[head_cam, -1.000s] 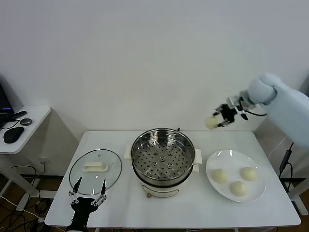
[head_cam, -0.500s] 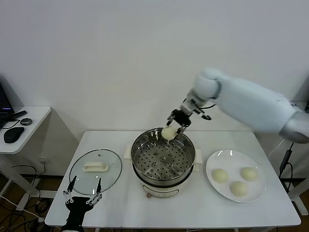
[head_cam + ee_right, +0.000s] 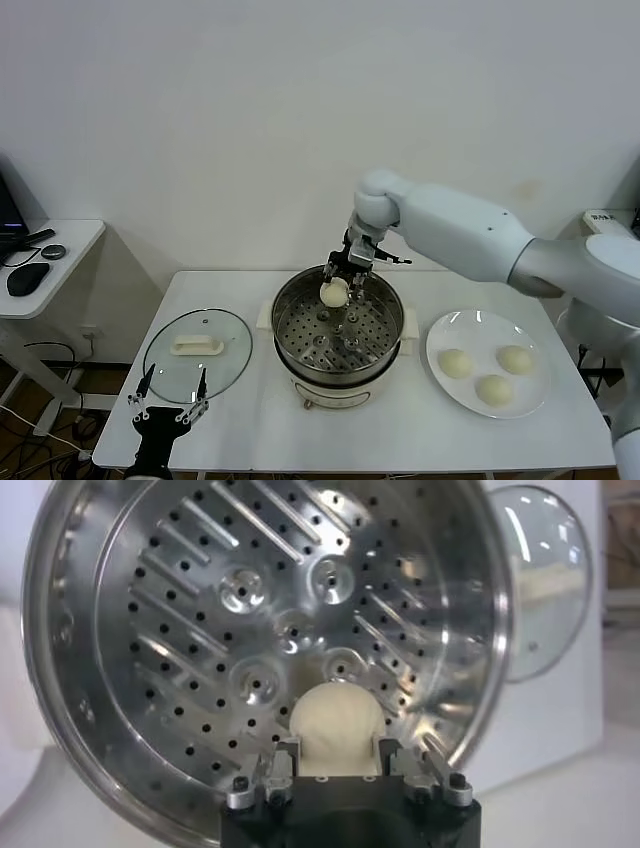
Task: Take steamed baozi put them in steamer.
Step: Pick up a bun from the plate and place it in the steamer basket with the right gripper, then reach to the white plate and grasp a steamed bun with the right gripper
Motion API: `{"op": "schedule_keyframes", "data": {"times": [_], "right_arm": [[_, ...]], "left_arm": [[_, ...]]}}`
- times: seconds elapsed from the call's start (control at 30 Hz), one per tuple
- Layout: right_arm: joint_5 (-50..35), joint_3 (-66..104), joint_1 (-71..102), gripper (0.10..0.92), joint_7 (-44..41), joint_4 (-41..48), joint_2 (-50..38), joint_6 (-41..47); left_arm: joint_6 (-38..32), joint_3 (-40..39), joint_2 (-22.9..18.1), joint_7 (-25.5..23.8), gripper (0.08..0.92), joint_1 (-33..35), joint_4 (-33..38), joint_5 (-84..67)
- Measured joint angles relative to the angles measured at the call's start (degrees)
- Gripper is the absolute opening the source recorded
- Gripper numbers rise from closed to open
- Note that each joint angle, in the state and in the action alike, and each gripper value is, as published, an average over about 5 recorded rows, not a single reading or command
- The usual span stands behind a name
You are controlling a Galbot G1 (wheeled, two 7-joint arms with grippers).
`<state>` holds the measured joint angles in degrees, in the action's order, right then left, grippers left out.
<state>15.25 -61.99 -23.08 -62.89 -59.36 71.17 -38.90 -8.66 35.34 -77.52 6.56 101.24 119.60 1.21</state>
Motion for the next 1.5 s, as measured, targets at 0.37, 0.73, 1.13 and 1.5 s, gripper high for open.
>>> {"op": "schedule_keyframes", "data": {"times": [0.37, 0.73, 1.13, 1.5], "right_arm": [[8.1, 2.7, 3.3, 0.572, 2.7, 4.3, 2.5, -5.4], [3.2, 1.3, 0.4, 0.817, 2.9, 0.3, 0.0, -3.6], [-17.9, -10.4, -15.0, 0.823, 0.3, -18.0, -17.3, 23.4], [-24.9, -17.3, -18.6, 0.823, 0.3, -30.7, -35.0, 46.4]], "left_arm": [[0.0, -0.4, -0.3, 0.0, 0.823, 0.4, 0.4, 0.3], [0.0, -0.6, -0.2, 0.0, 0.823, 0.5, 1.3, 0.3], [0.2, -0.8, 1.8, 0.3, 0.823, -0.4, 1.5, -0.8], [-0.2, -1.6, 3.0, 0.1, 0.823, -1.1, 1.2, -0.8]]}}
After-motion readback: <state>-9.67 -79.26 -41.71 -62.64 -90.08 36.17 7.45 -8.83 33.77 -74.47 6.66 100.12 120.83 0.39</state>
